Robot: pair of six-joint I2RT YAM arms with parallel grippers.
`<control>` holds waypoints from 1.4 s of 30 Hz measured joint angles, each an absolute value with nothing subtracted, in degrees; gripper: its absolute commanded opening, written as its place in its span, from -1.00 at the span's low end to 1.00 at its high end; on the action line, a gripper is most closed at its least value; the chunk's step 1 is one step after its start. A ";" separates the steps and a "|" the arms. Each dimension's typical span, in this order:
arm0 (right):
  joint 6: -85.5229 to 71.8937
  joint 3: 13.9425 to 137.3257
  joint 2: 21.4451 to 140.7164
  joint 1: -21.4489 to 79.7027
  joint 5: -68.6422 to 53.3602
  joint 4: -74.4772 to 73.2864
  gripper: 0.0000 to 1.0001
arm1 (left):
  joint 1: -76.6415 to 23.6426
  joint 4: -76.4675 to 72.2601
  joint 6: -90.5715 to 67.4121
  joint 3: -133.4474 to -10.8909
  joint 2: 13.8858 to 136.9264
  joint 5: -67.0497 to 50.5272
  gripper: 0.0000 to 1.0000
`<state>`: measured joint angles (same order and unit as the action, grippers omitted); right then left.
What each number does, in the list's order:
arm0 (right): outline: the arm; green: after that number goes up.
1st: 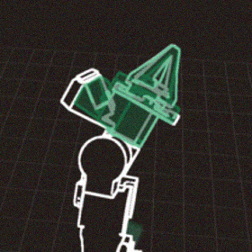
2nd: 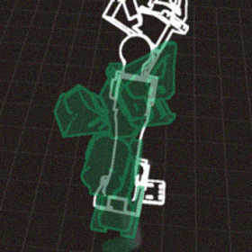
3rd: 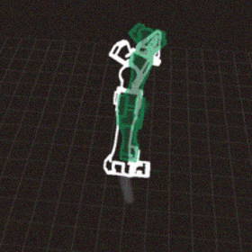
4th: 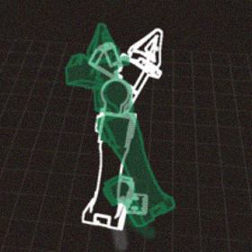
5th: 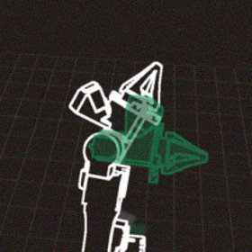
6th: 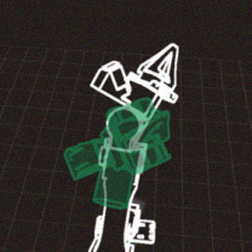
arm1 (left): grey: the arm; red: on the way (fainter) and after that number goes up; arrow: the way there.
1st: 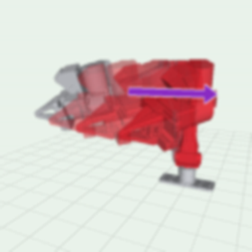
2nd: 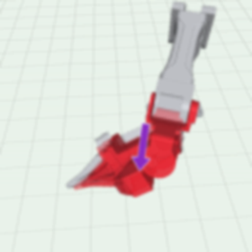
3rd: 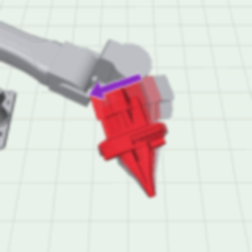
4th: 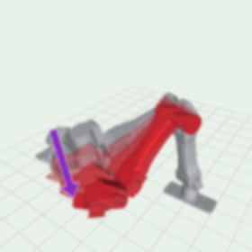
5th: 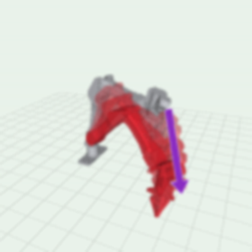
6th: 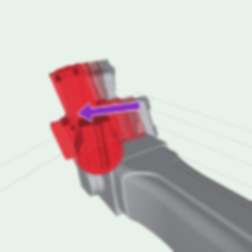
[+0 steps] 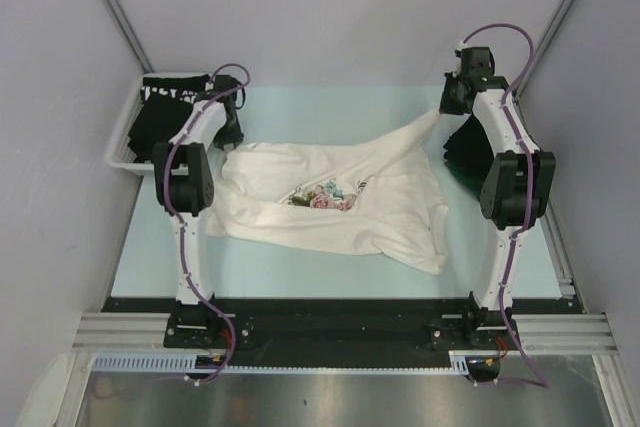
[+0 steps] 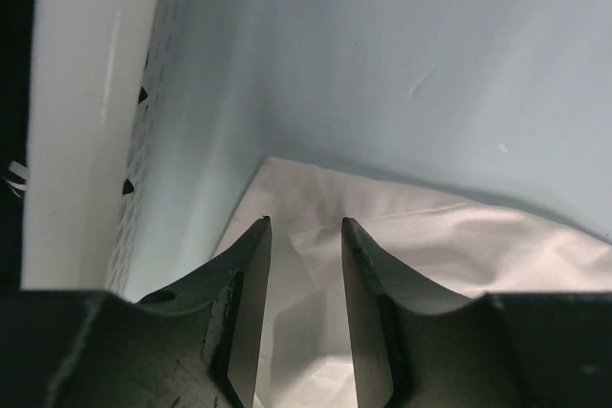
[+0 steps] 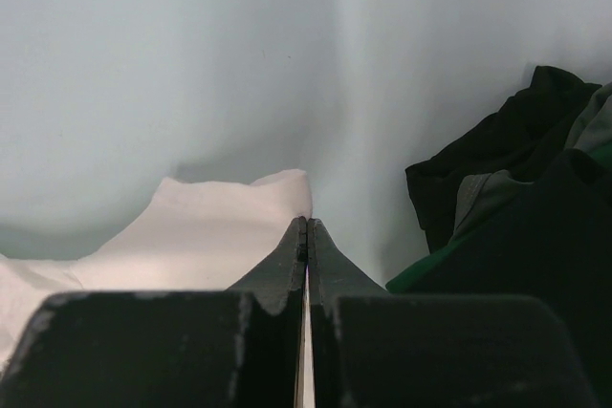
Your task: Fold and stack the t-shirts
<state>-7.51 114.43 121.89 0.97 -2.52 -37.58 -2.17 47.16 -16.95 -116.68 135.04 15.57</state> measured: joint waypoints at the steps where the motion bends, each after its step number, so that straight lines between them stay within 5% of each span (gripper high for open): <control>1: -7.53 114.41 121.86 0.95 -2.72 -37.50 -1.00 | -2.26 47.46 -16.95 -116.68 135.06 15.92 -0.16; 16: -7.46 113.89 120.92 -0.84 -3.90 -37.47 -1.00 | -2.87 48.42 -16.95 -118.19 137.71 16.29 -0.22; 25: -7.70 113.19 120.40 -1.30 -4.54 -37.45 -1.00 | -2.24 47.92 -17.15 -119.39 138.52 15.88 -1.00; 42: -9.02 109.25 119.35 -1.30 -4.84 -35.86 -1.00 | -1.56 48.16 -16.91 -120.14 138.23 14.00 -1.00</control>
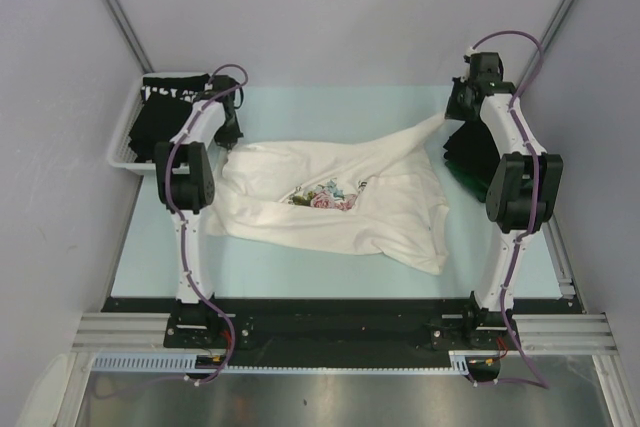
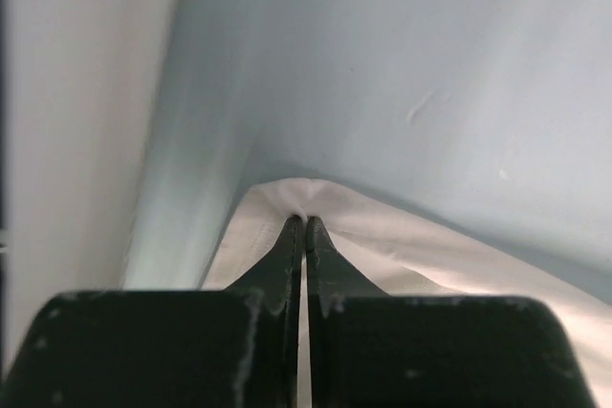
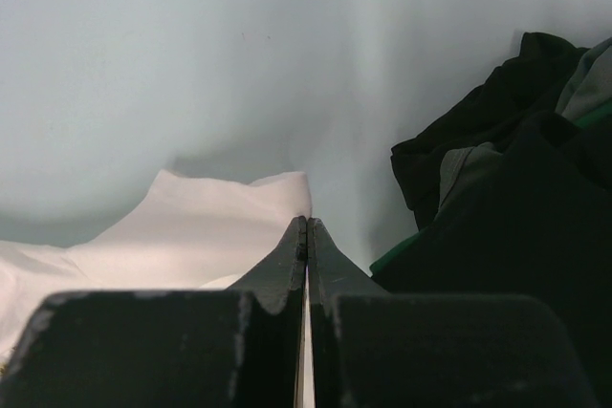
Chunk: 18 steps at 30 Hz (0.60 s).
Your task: Fold and stack the t-shirts
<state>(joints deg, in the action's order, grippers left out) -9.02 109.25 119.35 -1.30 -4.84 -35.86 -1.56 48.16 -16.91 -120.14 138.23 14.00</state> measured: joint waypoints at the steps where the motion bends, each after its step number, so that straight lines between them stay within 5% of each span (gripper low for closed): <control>1: -9.02 109.14 119.33 -1.30 -4.60 -35.68 -1.00 | -1.43 48.21 -16.91 -120.14 137.95 13.58 -1.00; 18: -7.42 109.12 118.56 -1.39 0.19 -35.40 -1.00 | -0.56 46.87 -16.93 -124.33 129.78 8.62 -1.00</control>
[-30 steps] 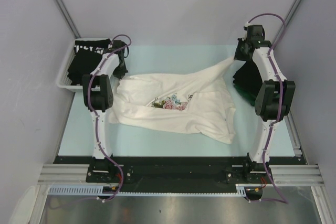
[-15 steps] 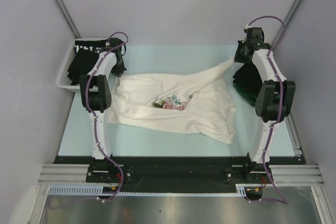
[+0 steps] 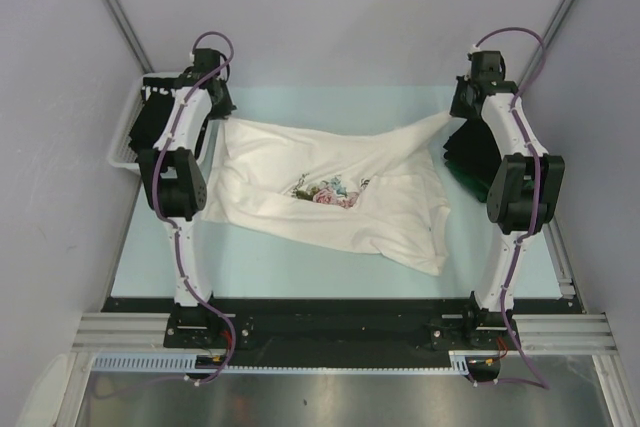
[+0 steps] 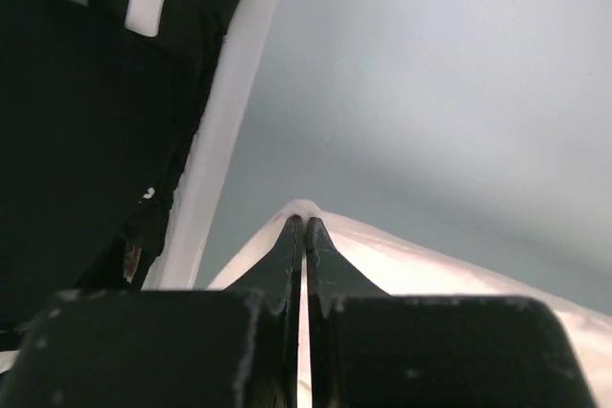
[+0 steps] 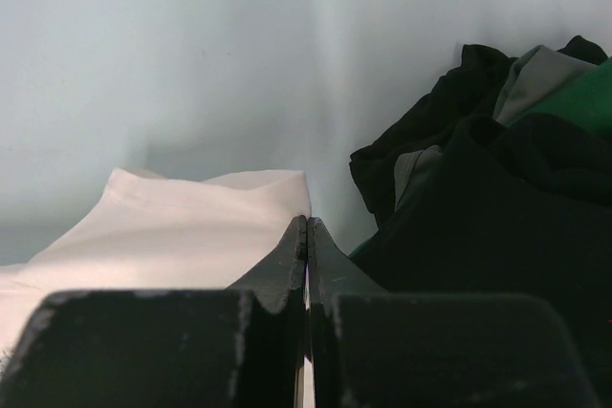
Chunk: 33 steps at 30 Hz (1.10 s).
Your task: Fold and stack the t-shirts
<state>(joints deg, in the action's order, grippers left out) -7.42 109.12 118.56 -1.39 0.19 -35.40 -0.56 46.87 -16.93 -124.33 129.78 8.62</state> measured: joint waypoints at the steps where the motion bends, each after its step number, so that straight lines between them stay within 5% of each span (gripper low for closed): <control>1: -7.35 109.19 118.54 -1.43 0.36 -35.48 -1.00 | -0.56 46.72 -16.95 -124.33 129.78 8.03 -1.00; 20: -9.23 115.50 117.80 -1.85 -0.05 -38.68 -1.00 | 2.79 41.93 -18.48 -121.58 124.84 0.45 -1.00; 33: -17.08 105.78 105.49 -1.96 -9.37 -42.59 -1.00 | 4.05 41.76 -17.19 -113.01 118.78 -1.98 -1.00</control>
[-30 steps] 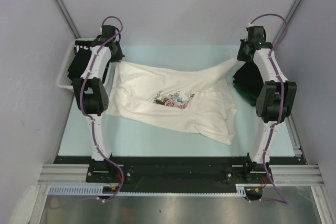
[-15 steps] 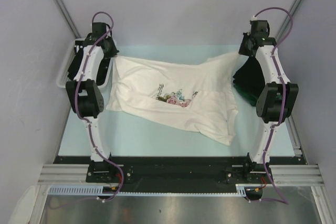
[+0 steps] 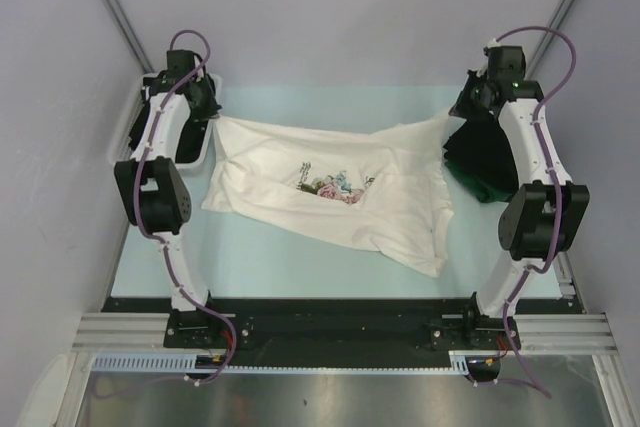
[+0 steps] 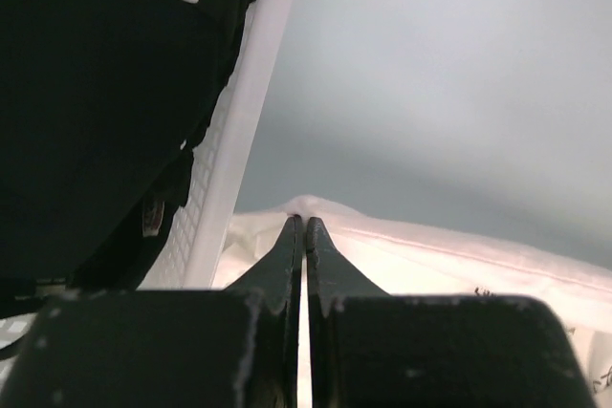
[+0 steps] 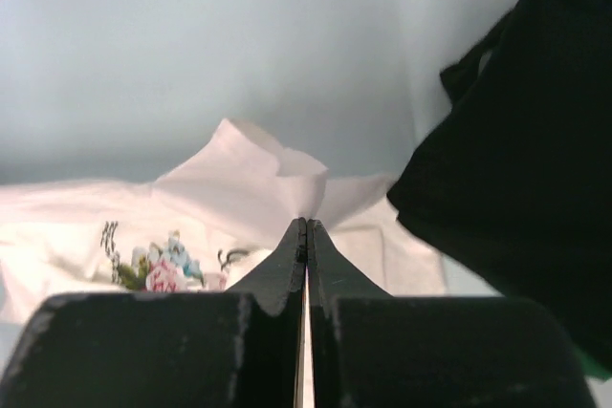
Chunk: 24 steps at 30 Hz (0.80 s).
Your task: Fold and stack the t-shirts
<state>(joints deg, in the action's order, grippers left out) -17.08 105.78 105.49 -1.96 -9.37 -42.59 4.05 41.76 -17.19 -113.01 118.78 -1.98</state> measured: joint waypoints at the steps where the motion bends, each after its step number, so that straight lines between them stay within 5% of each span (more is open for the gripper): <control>1: -17.74 103.53 104.29 -1.93 -9.98 -42.72 -1.00 | 4.10 42.11 -16.88 -112.44 118.43 -2.20 -1.00; 9: -21.63 92.97 99.94 -1.39 -12.01 -46.70 -1.00 | 4.27 44.77 -15.70 -105.45 112.55 -2.79 -1.00; 24: -25.12 91.22 95.07 1.96 -12.45 -58.59 -1.00 | 5.82 50.11 -13.85 -94.43 102.63 -3.53 -1.00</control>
<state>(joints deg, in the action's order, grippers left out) -25.12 91.22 95.07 1.96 -12.45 -58.59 5.82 50.11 -13.85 -94.43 102.63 -3.53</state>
